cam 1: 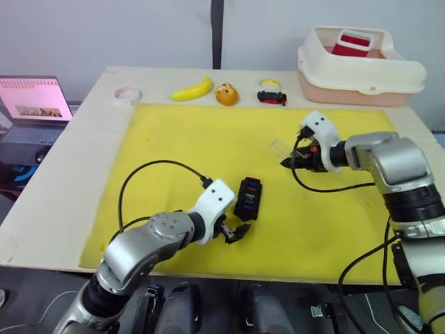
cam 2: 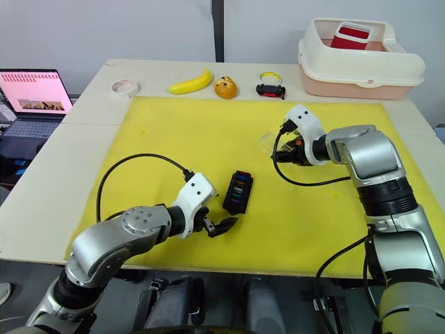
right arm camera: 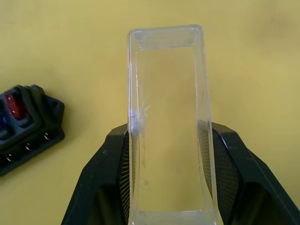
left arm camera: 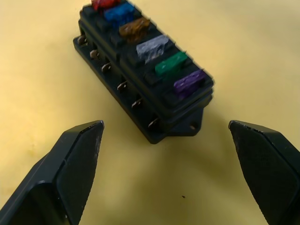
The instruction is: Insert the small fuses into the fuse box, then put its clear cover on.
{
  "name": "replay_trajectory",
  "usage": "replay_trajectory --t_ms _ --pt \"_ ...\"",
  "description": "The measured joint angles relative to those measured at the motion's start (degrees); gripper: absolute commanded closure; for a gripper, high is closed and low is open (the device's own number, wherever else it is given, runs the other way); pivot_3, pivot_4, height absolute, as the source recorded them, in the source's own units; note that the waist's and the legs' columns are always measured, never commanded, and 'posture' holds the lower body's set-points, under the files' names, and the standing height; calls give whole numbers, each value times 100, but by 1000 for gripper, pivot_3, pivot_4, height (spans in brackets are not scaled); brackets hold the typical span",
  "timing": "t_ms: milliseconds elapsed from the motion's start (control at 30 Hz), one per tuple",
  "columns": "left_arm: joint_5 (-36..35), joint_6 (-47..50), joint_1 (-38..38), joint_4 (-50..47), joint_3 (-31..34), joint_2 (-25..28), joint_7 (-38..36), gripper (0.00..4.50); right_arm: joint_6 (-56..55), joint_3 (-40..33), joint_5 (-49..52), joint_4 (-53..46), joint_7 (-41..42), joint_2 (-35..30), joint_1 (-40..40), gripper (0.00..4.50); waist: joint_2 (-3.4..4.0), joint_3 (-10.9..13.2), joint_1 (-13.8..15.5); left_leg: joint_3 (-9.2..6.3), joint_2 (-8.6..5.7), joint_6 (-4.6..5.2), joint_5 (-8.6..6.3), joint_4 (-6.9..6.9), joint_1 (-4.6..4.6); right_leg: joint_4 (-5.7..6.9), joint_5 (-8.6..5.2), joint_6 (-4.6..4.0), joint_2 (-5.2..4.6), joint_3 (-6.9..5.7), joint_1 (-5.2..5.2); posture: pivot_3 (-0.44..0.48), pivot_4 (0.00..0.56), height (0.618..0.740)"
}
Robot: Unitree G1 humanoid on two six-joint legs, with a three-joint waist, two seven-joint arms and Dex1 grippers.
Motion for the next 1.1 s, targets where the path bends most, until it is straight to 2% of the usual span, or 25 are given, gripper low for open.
replay_trajectory --t_ms 267,533,933,1033,1100 --pt "346 -13 15 323 -235 -572 320 0 493 -252 278 -555 -198 -89 46 2811 0 0 17 -1 -2 0 0 0 0 -1 0 -1 -4 0 2 0 150 740" --pt "750 -280 -3 833 -367 -1143 539 0 649 -332 435 -676 -347 -196 67 2811 1 -1 20 -1 -4 0 0 1 0 -1 0 -1 -5 0 3 0 150 740" --pt "1217 -838 -59 1366 -543 -1298 519 0 627 -332 483 -719 -502 -195 -33 2811 3 -2 32 -2 -5 0 0 3 1 -1 0 -2 -8 0 5 0 150 740" --pt "1255 -886 -57 1388 -534 -1270 502 759 627 -332 509 -729 -513 -195 -33 2811 3 -2 30 -3 -5 0 0 3 1 -1 0 -2 -9 0 5 0 150 740" --pt "1253 -893 -56 1389 -430 -1196 450 1666 626 -332 524 -746 -520 -195 -32 2811 3 -2 15 -4 -4 0 0 3 1 -1 0 -3 -8 0 5 0 150 740"
